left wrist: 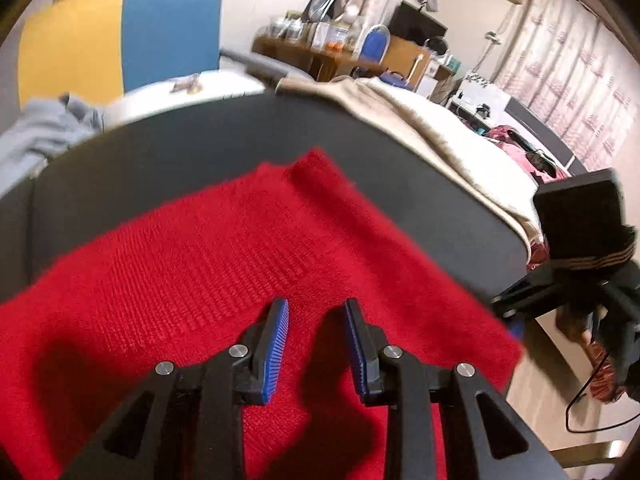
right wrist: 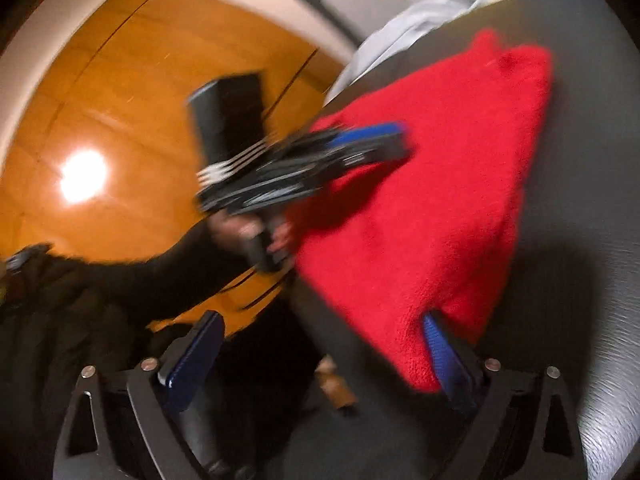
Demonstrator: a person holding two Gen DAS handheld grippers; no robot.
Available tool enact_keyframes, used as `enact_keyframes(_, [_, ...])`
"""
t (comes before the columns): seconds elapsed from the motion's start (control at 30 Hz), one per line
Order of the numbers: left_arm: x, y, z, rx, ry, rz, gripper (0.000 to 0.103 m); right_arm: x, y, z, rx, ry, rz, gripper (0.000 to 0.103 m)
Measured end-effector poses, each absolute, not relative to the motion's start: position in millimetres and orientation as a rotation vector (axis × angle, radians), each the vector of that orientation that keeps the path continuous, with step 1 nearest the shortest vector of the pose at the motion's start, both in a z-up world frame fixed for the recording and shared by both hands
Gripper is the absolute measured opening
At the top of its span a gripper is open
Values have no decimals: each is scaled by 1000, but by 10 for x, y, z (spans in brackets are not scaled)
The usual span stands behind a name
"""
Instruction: Fold clothes
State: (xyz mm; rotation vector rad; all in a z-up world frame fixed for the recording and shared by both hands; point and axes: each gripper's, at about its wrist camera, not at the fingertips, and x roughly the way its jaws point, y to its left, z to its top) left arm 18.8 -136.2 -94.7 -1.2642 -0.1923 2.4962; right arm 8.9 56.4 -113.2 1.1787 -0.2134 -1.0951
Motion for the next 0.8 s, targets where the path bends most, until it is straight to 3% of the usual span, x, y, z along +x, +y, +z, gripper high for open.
enact_keyframes(0.13, [194, -1401, -986, -1227, -229, 2482, 28, -39, 652, -1128, 1248, -110, -1145, 102])
enact_keyframes(0.53, [239, -1385, -1054, -1207, -248, 2481, 28, -195, 333, -1137, 1203, -271, -1084, 103])
enact_keyframes(0.63, [230, -1333, -1070, -1216, -203, 2496, 28, -28, 240, -1068, 1223, -206, -909, 103])
enact_keyframes(0.8, [218, -1269, -1083, -1239, -170, 2485, 30, 258, 191, -1143, 1352, 57, -832, 99])
